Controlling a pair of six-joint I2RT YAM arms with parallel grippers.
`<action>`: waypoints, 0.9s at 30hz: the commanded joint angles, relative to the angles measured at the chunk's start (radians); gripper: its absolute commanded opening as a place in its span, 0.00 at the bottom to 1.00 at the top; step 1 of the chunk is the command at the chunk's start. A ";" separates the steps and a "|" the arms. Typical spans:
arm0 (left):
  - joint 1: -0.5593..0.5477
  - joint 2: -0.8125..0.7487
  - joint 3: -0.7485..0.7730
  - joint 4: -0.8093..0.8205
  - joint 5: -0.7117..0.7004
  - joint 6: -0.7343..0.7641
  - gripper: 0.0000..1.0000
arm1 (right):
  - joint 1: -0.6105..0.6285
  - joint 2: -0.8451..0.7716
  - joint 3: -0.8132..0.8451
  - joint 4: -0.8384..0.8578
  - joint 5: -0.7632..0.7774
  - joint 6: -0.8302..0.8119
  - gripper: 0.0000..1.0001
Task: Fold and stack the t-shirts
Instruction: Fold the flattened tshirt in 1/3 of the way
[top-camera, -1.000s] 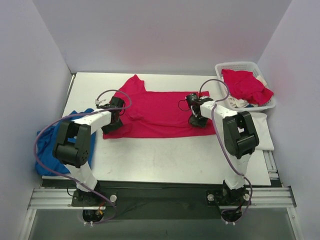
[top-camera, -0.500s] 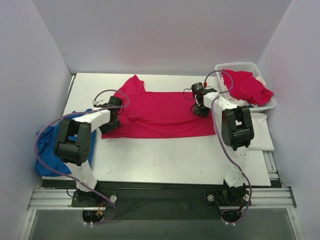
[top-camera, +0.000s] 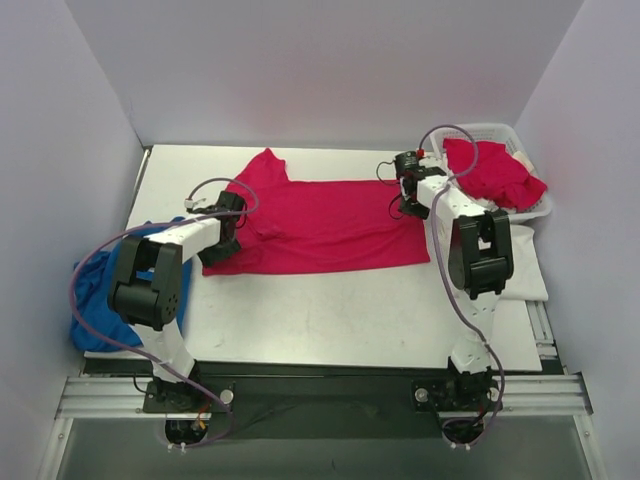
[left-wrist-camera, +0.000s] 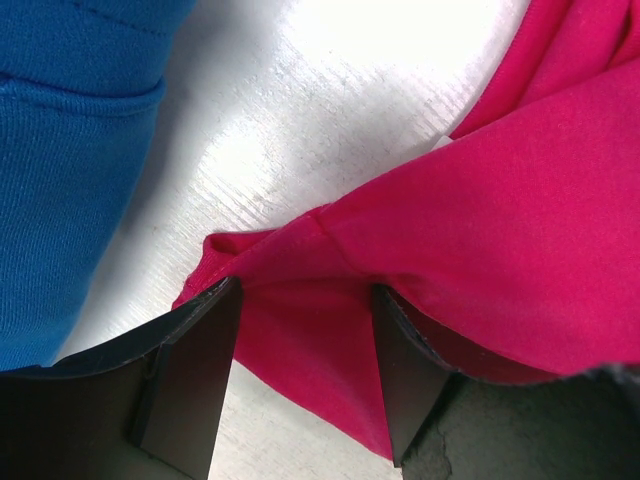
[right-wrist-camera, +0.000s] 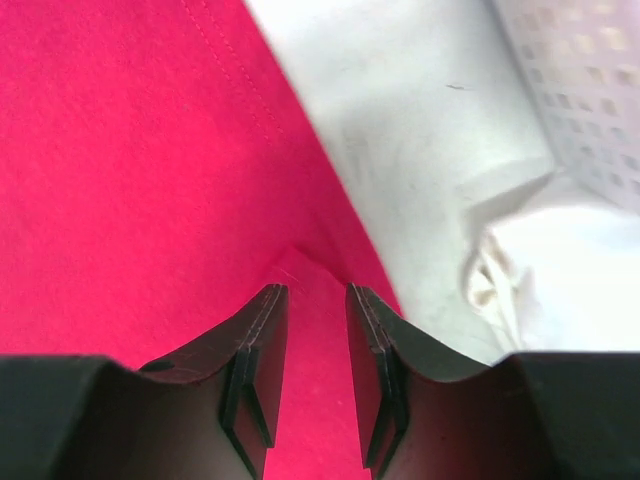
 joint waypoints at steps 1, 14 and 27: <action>0.020 0.003 0.000 -0.023 -0.032 0.019 0.65 | -0.001 -0.172 -0.104 -0.036 0.045 -0.005 0.32; 0.020 -0.059 -0.033 -0.015 -0.057 0.021 0.65 | 0.045 -0.305 -0.444 0.034 -0.153 0.033 0.33; 0.023 -0.085 -0.092 0.008 -0.065 0.036 0.65 | 0.018 -0.213 -0.456 0.024 -0.176 0.069 0.30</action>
